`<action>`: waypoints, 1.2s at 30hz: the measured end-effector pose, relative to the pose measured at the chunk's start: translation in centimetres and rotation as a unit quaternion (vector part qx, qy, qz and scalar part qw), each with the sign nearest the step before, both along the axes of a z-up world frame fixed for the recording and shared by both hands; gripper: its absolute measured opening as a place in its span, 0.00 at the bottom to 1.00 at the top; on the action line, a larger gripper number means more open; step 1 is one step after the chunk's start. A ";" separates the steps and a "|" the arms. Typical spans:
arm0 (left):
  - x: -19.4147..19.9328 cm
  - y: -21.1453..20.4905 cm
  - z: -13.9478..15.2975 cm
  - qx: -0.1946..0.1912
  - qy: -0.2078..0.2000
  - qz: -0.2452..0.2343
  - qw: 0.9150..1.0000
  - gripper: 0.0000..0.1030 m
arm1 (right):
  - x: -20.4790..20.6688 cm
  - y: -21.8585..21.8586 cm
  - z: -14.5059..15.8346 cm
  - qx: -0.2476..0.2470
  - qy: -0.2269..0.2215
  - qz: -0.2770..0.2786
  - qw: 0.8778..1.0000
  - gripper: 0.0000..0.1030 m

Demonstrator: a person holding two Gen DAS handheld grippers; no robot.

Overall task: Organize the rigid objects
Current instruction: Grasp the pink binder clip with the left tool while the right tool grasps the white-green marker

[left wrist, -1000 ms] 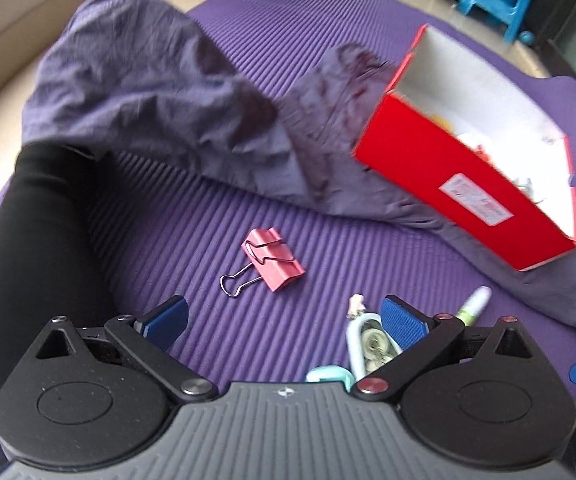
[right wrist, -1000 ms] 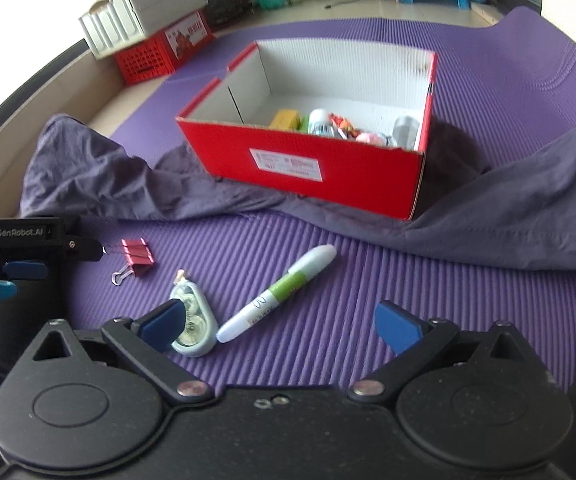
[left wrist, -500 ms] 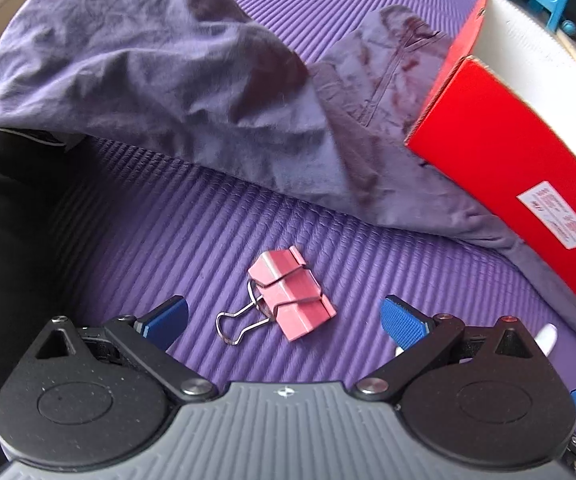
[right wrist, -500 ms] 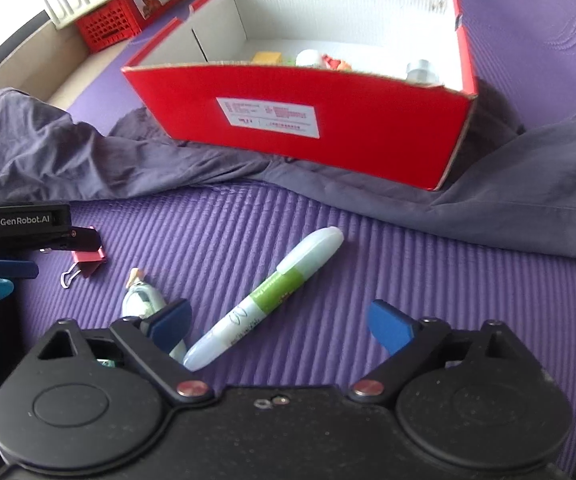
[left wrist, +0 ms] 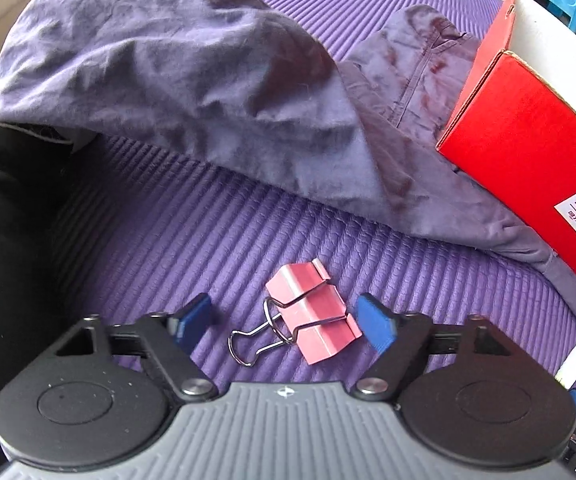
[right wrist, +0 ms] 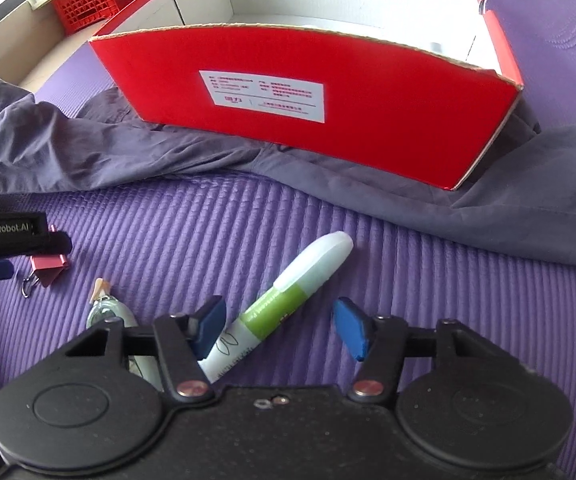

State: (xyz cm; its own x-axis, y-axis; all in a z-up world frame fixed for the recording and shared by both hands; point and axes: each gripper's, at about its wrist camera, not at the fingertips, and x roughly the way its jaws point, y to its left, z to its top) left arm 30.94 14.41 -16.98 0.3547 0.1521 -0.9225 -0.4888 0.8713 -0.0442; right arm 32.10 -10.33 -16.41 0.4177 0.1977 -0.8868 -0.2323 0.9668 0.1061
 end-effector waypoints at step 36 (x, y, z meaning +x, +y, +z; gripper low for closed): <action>-3.3 -2.2 4.6 -0.031 -0.064 -0.064 0.995 0.05 | -5.7 -4.6 4.0 0.043 -0.039 0.010 0.998 0.16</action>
State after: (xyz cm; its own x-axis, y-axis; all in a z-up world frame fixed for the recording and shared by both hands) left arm 27.63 12.23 -12.36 0.4822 0.0426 -0.8750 -0.3602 0.9201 -0.1537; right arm 26.39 -14.94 -12.36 0.4799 0.2815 -0.8310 -0.2624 0.9498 0.1703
